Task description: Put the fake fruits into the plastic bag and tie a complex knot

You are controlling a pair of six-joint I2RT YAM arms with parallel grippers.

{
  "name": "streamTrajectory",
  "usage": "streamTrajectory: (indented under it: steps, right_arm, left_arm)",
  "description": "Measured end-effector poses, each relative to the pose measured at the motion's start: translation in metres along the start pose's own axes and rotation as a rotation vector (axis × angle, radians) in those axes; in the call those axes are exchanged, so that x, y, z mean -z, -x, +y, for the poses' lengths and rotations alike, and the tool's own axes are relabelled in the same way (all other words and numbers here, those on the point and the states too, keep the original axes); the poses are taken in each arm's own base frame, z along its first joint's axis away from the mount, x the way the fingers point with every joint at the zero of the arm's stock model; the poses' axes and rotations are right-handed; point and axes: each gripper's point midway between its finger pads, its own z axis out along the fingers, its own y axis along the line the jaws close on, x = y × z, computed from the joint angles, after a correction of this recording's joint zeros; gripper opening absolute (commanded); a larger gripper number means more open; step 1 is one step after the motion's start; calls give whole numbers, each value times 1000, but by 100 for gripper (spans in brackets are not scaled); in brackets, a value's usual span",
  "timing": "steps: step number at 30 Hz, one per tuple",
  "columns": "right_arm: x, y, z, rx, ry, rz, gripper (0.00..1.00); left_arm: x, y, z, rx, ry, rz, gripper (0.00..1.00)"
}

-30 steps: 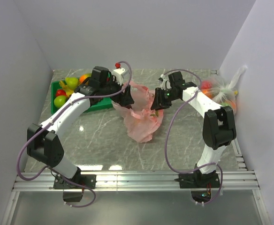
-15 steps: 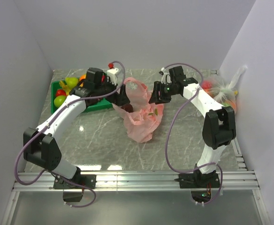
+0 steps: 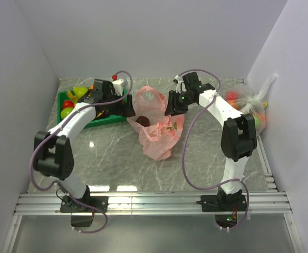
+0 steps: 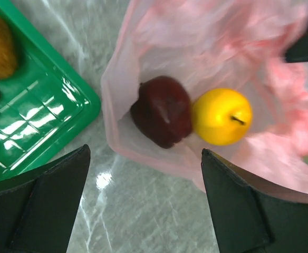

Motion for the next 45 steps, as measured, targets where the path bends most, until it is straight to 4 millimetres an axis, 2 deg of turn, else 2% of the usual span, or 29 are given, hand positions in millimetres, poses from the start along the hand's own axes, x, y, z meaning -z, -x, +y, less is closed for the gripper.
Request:
streamTrajectory:
  steps: [3,5,6,7,8,9,10,14,17,20,22,24,26,27,29,30,31,32,33,34,36,39,42,45]
  right_arm:
    - [-3,-4,-2,-8,-7,20,46]
    - [-4,-4,0,-4,-6,25,34]
    - [-4,-4,2,0,-4,25,27]
    - [-3,-2,3,5,-3,24,12]
    - [-3,-1,3,11,-3,24,6]
    - [-2,-1,4,12,-3,24,0]
    - [-1,0,5,13,-3,24,0]
    - [4,1,3,12,-4,29,0]
    - [17,5,-6,-5,-15,15,0]
    - [42,15,-16,-14,-27,-35,0]
    - [60,22,-18,-12,-32,-77,0]
    - [71,26,-13,-1,-21,-102,0]
    - [75,26,-2,23,-3,-109,0]
    - [75,24,3,37,5,-105,0]
    - [71,20,11,59,17,-93,0]
    - [69,18,15,67,21,-86,0]
    - [67,15,18,74,25,-77,0]
    - [66,14,20,80,29,-72,0]
    - [66,13,22,83,32,-70,0]
    - [65,13,22,84,33,-69,0]
    - [65,13,21,84,31,-70,0]
    - [64,13,21,83,28,-70,0]
    - [61,13,19,80,27,-65,0]
    - [56,11,15,72,23,-51,0]
  left_arm:
    - [-23,-21,14,34,19,74,83]
    - [-36,-35,22,59,32,117,73]
    - [-42,-41,25,73,35,138,54]
    - [-46,-46,27,88,36,152,44]
    - [-49,-50,28,98,37,164,32]
    - [-50,-51,29,104,38,169,9]
    - [-49,-52,28,112,35,173,0]
    - [-32,-29,14,88,1,115,0]
    - [4,5,-8,38,-29,6,0]
    - [53,39,-35,-40,-55,-135,0]
    - [74,51,-48,-78,-67,-193,0]
    - [81,54,-54,-95,-80,-209,0]
    - [72,47,-53,-88,-92,-183,8]
    - [63,39,-51,-80,-96,-156,21]
    - [46,23,-44,-59,-96,-94,36]
    - [38,15,-40,-47,-96,-63,52]
    - [31,10,-38,-38,-95,-40,59]
    - [28,7,-36,-37,-94,-29,66]
    - [27,6,-35,-35,-91,-22,78]
    - [27,6,-33,-38,-86,-22,83]
    - [33,16,-29,-49,-77,-46,92]
    - [51,50,-10,-114,-31,-126,97]
    - [73,95,20,-243,64,-220,98]
    - [78,119,50,-386,157,-241,99]
